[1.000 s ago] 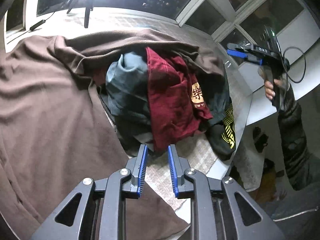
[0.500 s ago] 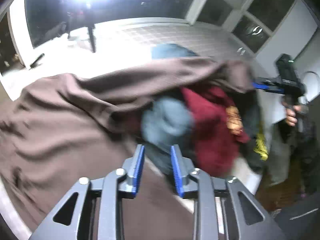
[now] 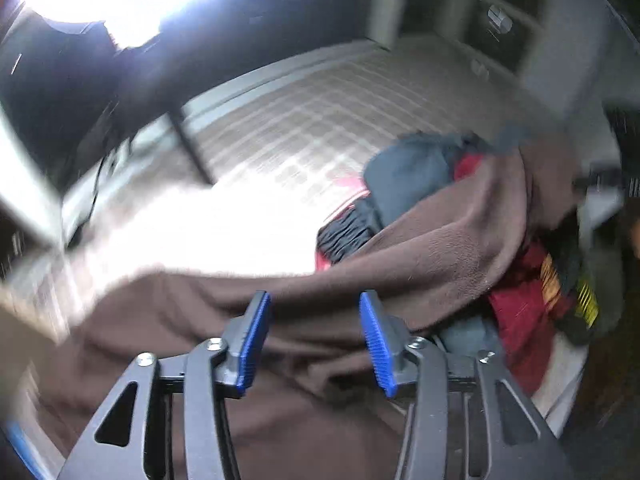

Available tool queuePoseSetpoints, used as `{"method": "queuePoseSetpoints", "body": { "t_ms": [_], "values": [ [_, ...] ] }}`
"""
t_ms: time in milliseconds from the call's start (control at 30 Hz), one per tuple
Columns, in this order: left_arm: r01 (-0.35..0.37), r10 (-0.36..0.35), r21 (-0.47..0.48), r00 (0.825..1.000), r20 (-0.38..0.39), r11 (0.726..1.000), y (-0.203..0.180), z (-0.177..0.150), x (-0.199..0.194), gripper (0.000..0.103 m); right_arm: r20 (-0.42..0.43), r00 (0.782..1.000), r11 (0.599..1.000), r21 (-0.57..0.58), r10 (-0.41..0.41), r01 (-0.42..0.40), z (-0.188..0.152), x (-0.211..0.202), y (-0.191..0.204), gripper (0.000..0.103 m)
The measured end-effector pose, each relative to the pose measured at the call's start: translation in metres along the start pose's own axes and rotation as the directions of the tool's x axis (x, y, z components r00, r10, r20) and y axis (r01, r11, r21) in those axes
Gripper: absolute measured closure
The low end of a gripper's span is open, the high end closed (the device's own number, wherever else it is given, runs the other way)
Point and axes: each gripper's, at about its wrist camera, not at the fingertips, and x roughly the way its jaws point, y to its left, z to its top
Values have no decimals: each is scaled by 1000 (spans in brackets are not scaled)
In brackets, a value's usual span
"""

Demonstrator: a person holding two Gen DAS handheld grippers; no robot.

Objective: Fold clothes

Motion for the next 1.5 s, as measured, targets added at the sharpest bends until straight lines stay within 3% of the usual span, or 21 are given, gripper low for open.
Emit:
{"method": "queuePoseSetpoints", "body": {
  "t_ms": [100,133,167,200,400,533,600,633,700,800,900,1000,1233,1267,1300,1400,1500],
  "values": [
    [21,-17,117,999,-31,993,-11,10,19,61,7,1000,1000,2,-20,20,1,-3,9,96],
    [40,-35,117,998,-44,992,-11,12,24,85,12,999,1000,-2,-30,30,1,-4,12,96],
    [60,-53,117,997,-57,991,-10,13,29,100,21,999,999,-4,-45,45,1,-7,15,97],
    [71,-64,114,996,-59,991,-9,14,30,101,27,998,998,-1,-58,58,1,-10,17,97],
    [88,-91,86,995,37,992,14,21,-4,101,88,982,986,2,-166,167,2,-46,34,99],
    [62,-69,70,993,98,996,33,38,-4,102,138,966,974,-30,-219,225,1,-66,49,99],
    [26,-29,34,995,92,999,45,43,8,103,86,963,966,-31,-254,258,-2,-50,43,99],
    [25,-27,23,997,72,999,49,43,14,97,42,961,961,-35,-274,276,-4,-36,37,99],
    [-26,26,2,1000,13,1000,56,40,24,98,-17,957,957,-34,-289,288,-8,-17,23,99],
    [20,-20,-8,1000,21,1000,56,25,9,97,31,979,979,34,-200,199,-5,-24,4,98],
    [74,-76,63,997,30,995,33,7,-6,88,99,989,992,66,-112,106,7,-46,-5,99],
    [127,-128,98,992,10,987,14,-7,-5,86,117,989,995,45,-96,91,22,-59,-2,98],
    [179,-173,137,984,-52,974,-11,-21,26,88,114,990,996,-6,-82,84,49,-60,6,99],
    [185,-178,143,982,-57,972,-15,-22,30,89,113,990,997,-14,-80,82,52,-58,7,99],
    [193,-186,145,981,-57,971,-17,-23,31,98,110,991,996,-19,-79,81,54,-57,8,98],
    [164,-158,103,986,-60,981,-9,-21,31,103,103,992,996,-33,-77,81,61,-54,10,98],
    [215,-214,37,976,-30,976,5,-20,12,103,89,993,996,-55,-71,76,67,-54,15,98]
  ]
}}
